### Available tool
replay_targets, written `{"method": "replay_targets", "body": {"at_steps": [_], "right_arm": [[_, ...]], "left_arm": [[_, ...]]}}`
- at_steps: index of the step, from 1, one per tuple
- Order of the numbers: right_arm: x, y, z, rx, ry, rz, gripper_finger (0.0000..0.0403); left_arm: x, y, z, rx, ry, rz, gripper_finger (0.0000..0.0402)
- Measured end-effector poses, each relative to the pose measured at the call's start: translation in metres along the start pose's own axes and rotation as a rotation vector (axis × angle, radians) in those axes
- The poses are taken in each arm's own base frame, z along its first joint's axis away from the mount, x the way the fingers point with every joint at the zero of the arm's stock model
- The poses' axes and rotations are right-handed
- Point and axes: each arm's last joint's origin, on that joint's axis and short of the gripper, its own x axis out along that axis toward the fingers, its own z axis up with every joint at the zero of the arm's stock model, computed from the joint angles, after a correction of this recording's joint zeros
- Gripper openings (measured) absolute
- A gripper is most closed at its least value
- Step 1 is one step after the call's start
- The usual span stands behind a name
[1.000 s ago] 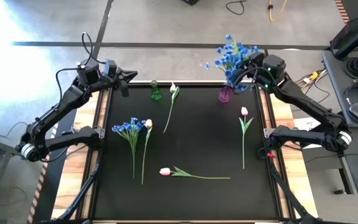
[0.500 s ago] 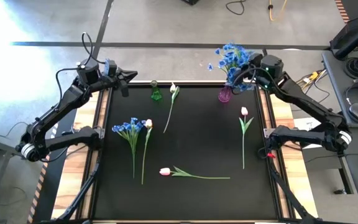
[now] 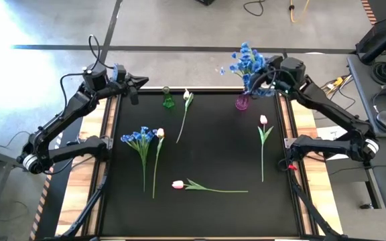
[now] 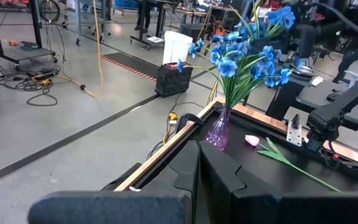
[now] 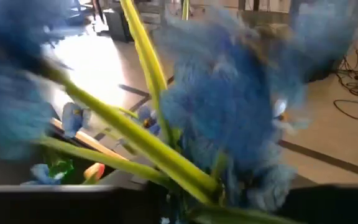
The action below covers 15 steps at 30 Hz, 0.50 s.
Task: Sort flowers into vase by color
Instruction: Put the blue flowers into the violet vase
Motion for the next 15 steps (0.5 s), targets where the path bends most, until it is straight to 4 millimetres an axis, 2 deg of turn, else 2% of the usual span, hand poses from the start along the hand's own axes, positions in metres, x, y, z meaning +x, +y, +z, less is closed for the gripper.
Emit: {"method": "replay_targets", "body": {"at_steps": [4, 8, 11, 15], "right_arm": [[-0.009, 0.001, 0.013, -0.006, 0.018, -0.002, 0.0187], [-0.016, 0.001, 0.024, -0.011, 0.02, -0.009, 0.0198], [-0.015, 0.002, 0.026, -0.017, 0.025, -0.011, 0.0178], [-0.006, 0.002, 0.021, -0.026, 0.06, -0.014, 0.0112]], "left_arm": [[0.0, 0.0, 0.0, 0.0, 0.0, 0.0, 0.0], [0.0, 0.0, 0.0, 0.0, 0.0, 0.0, 0.0], [0.0, 0.0, 0.0, 0.0, 0.0, 0.0, 0.0], [0.0, 0.0, 0.0, 0.0, 0.0, 0.0, 0.0]]}}
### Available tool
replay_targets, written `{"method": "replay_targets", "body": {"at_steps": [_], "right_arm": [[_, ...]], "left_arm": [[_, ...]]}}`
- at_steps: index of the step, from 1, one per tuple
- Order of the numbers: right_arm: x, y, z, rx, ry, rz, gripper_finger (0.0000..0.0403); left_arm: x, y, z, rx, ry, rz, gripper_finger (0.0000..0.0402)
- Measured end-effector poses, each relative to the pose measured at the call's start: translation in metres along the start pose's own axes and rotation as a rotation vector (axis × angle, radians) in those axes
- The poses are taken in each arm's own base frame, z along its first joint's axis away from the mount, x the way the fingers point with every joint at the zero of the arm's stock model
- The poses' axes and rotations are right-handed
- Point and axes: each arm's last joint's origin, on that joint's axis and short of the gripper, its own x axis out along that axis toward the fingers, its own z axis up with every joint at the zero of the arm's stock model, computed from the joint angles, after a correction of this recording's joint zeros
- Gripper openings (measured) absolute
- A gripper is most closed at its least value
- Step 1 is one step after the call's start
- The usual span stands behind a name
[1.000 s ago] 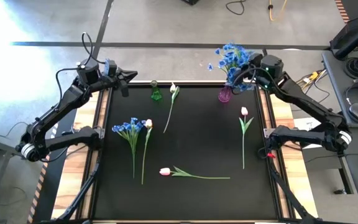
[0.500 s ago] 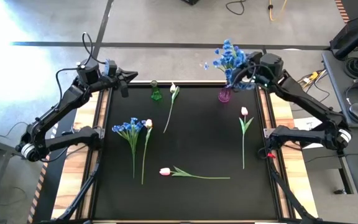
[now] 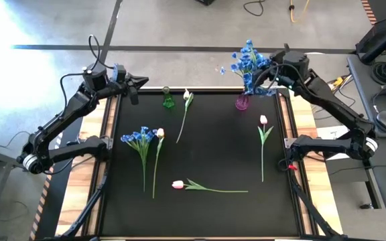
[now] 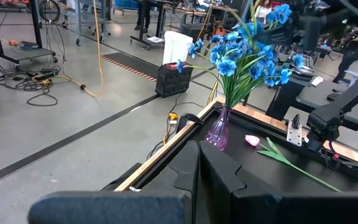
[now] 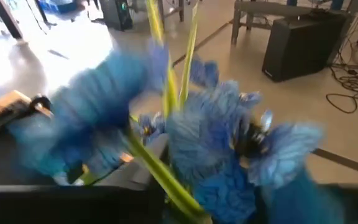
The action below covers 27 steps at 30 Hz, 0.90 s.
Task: Sort flowers into vase by color
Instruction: Put the blue flowers into the violet vase
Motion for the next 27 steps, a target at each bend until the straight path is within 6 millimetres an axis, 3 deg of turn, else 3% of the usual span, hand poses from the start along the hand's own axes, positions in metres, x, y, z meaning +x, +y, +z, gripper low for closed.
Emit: {"method": "replay_targets", "body": {"at_steps": [4, 6, 18, 27], "right_arm": [[0.013, 0.001, -0.006, -0.011, 0.042, -0.005, 0.0028], [0.018, 0.001, -0.009, -0.02, 0.058, -0.007, 0.0017], [0.028, 0.001, -0.016, -0.034, 0.126, -0.013, 0.0011], [0.024, 0.001, -0.016, -0.015, 0.125, -0.014, 0.004]], "left_arm": [[0.0, 0.0, 0.0, 0.0, 0.001, -0.002, 0.0], [0.0, 0.0, 0.0, -0.001, 0.001, -0.004, 0.0], [0.0, 0.0, -0.001, -0.004, 0.007, -0.005, 0.0], [0.0, 0.0, -0.001, -0.004, 0.009, -0.005, 0.0]]}}
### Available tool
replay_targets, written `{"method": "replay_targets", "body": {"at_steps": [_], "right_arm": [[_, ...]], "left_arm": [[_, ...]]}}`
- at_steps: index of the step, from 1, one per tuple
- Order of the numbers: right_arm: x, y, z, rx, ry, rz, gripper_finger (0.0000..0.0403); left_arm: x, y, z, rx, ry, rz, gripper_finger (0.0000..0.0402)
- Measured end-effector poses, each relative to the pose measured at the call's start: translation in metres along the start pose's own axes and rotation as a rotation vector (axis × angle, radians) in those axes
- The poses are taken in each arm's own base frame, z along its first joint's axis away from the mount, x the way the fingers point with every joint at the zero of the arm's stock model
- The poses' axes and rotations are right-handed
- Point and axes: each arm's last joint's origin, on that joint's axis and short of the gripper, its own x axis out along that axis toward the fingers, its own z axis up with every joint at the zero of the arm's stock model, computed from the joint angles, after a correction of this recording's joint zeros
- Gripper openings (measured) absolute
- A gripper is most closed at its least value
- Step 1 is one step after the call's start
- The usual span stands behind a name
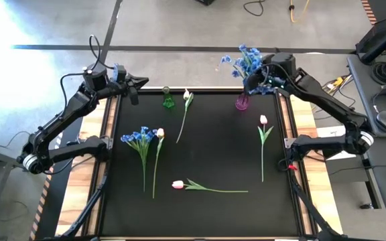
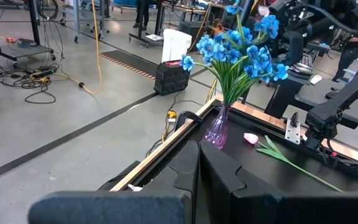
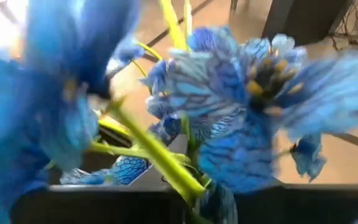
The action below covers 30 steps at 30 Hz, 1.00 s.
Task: Sort flowers into vase by color
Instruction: Put the blue flowers into the violet vase
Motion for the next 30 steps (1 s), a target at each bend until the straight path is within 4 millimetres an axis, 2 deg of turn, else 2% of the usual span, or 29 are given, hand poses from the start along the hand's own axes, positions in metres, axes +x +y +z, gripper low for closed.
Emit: {"method": "replay_targets", "body": {"at_steps": [4, 11, 17, 24, 27, 30], "right_arm": [[-0.011, 0.0, 0.009, 0.003, -0.032, 0.007, 0.0084], [-0.04, 0.001, 0.036, 0.008, -0.045, 0.012, 0.0174], [-0.076, -0.002, 0.059, 0.047, -0.035, -0.019, 0.0206], [-0.11, 0.002, 0.074, 0.095, -0.024, -0.012, 0.0192], [-0.116, 0.011, 0.074, 0.063, 0.059, 0.029, 0.0154], [-0.119, 0.026, 0.074, 0.036, 0.122, 0.089, 0.0092]], "left_arm": [[0.001, 0.0, 0.0, -0.001, 0.002, 0.0, 0.0], [0.008, 0.003, -0.005, -0.019, 0.041, -0.029, 0.0], [0.022, 0.009, -0.015, -0.036, 0.112, -0.133, 0.0], [0.042, 0.017, -0.029, -0.032, 0.186, -0.251, 0.0], [0.046, 0.018, -0.032, -0.02, 0.198, -0.288, 0.0], [0.044, 0.016, -0.032, -0.018, 0.201, -0.344, 0.0]]}}
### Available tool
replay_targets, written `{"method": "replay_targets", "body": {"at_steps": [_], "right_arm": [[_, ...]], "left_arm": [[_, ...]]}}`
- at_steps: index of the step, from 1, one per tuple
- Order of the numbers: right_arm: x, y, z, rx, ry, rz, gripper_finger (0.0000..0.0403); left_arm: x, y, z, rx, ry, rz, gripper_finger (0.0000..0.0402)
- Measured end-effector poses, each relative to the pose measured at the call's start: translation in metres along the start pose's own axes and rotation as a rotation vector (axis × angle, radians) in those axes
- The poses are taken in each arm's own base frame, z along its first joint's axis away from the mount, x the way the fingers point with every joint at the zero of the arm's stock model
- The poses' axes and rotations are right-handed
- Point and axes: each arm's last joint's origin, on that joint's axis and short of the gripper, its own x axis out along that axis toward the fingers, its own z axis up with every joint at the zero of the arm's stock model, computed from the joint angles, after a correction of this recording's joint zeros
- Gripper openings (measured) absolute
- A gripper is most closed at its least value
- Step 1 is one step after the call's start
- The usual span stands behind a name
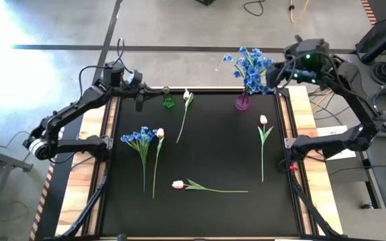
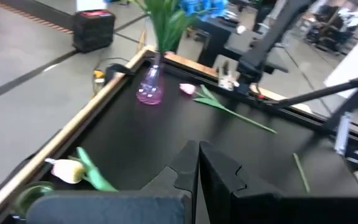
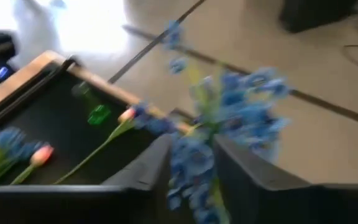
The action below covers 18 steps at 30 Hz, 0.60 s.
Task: Sort flowers into vase by color
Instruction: Put the blue flowers into the violet vase
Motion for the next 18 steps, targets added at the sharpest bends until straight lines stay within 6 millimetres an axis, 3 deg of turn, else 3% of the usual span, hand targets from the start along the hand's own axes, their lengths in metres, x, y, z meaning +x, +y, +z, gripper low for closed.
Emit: {"method": "replay_targets", "body": {"at_steps": [4, 12, 18], "right_arm": [[0.008, 0.024, -0.003, -0.061, 0.049, 0.087, 0.002], [0.057, 0.081, -0.025, -0.293, 0.054, 0.32, 0.0009], [0.086, 0.104, -0.043, -0.346, 0.053, 0.622, 0.0009]], "left_arm": [[-0.003, -0.004, -0.001, -0.009, 0.009, -0.008, 0.0], [-0.008, -0.008, -0.005, -0.028, 0.064, 0.152, 0.0], [-0.015, -0.031, -0.019, -0.099, 0.207, 0.238, 0.0]]}}
